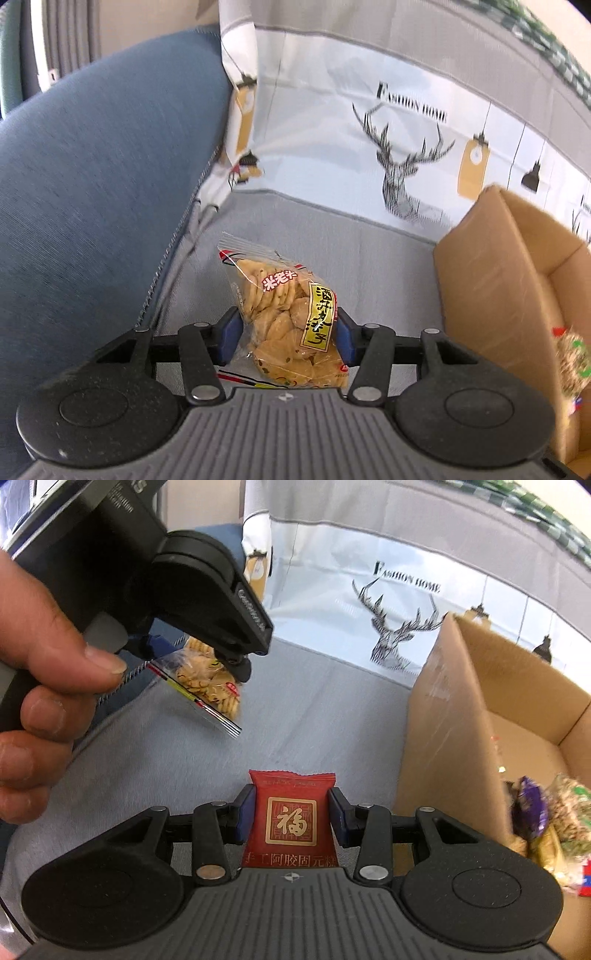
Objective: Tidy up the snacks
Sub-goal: 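Hold the red packet in the right gripper while the left gripper grasps the yellow-labelled cracker bag, then carry the red packet with the right gripper while the left gripper carries the cracker bag over the box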
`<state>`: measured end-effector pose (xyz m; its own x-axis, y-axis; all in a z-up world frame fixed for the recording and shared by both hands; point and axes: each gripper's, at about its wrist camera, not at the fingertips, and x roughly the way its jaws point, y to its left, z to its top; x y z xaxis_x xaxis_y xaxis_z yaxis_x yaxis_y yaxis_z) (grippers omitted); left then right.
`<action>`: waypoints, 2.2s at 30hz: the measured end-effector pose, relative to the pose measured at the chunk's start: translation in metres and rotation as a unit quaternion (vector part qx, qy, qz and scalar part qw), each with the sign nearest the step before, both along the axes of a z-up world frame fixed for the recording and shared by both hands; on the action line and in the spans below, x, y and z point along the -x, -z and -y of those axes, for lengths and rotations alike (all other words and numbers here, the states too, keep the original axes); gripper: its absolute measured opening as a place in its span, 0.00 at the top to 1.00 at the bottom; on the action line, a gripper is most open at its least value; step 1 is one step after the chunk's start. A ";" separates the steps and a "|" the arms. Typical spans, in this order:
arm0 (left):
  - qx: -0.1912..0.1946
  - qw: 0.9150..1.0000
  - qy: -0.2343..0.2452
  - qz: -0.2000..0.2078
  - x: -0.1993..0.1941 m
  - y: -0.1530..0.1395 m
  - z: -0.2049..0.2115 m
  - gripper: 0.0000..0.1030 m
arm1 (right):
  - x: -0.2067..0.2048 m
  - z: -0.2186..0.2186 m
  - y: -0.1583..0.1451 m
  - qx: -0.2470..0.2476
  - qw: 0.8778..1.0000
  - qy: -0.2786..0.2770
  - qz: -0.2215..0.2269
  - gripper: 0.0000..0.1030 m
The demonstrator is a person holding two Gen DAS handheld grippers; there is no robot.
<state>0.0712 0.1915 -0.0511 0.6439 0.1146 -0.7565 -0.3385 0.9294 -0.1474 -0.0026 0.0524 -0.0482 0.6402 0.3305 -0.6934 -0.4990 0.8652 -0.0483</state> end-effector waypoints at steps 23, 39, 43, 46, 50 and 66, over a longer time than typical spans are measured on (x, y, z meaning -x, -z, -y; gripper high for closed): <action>-0.011 0.990 0.006 0.141 0.019 -0.073 0.063 0.45 | -0.032 0.110 -0.081 -0.073 0.978 0.123 0.151 0.58; 0.000 0.971 0.101 0.215 0.017 -0.091 0.164 0.45 | -0.039 0.175 -0.069 -0.063 0.964 0.183 0.181 0.58; 0.007 0.968 0.118 0.221 0.014 -0.090 0.184 0.45 | -0.040 0.189 -0.068 -0.058 0.961 0.196 0.186 0.58; 0.012 0.966 0.126 0.224 0.012 -0.090 0.196 0.45 | -0.041 0.196 -0.066 -0.054 0.960 0.203 0.185 0.58; 0.013 0.964 0.134 0.230 0.010 -0.089 0.208 0.45 | -0.042 0.204 -0.064 -0.051 0.959 0.208 0.186 0.58; 0.016 0.962 0.153 0.225 0.007 -0.087 0.216 0.45 | -0.043 0.209 -0.064 -0.049 0.958 0.215 0.185 0.58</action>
